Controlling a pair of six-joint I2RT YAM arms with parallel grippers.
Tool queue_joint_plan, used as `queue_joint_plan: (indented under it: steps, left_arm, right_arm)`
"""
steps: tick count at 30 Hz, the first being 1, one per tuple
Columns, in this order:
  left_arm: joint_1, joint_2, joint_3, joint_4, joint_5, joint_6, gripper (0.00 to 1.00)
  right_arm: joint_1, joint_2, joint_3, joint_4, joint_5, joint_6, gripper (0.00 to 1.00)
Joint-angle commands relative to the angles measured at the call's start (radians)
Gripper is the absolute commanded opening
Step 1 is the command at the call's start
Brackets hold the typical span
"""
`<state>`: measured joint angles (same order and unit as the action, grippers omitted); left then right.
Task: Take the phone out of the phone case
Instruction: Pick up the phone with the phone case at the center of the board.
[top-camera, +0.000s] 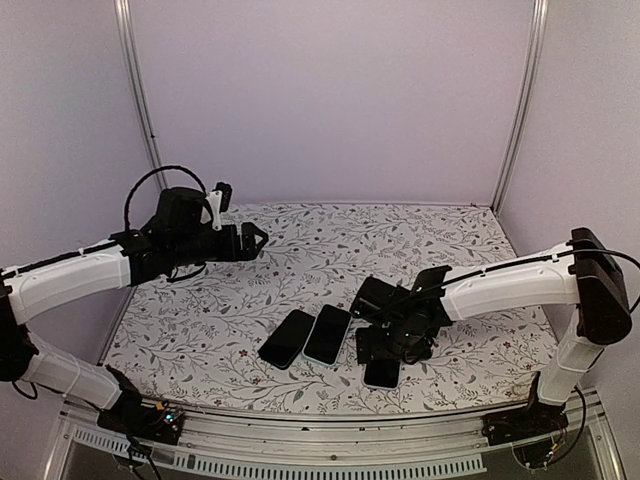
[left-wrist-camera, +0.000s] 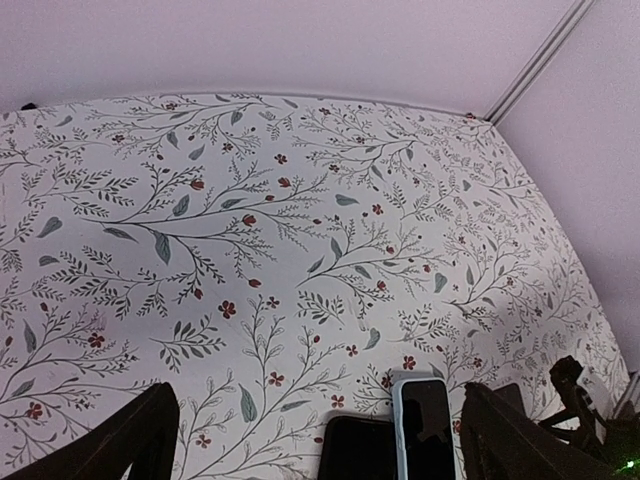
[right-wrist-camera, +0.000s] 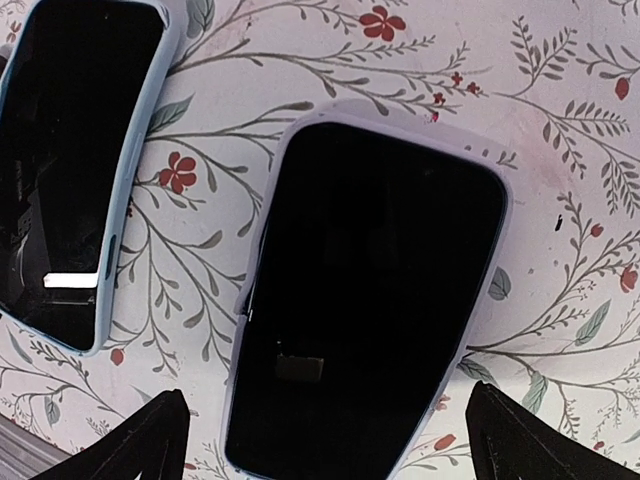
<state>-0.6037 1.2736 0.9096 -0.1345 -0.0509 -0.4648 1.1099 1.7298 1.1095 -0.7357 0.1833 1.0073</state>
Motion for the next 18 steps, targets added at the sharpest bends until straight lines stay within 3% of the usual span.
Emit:
queue_joint_plan:
  steps: [1, 18]
  left_arm:
    - [0.02, 0.018, 0.018, 0.006, 0.042, -0.004, 0.99]
    - [0.025, 0.063, 0.025, 0.017, 0.091, -0.035, 0.99]
  right_arm:
    - [0.013, 0.0, -0.033, -0.002, -0.037, 0.064, 0.99]
    - [0.043, 0.104, -0.011, 0.039, -0.064, 0.027, 0.99]
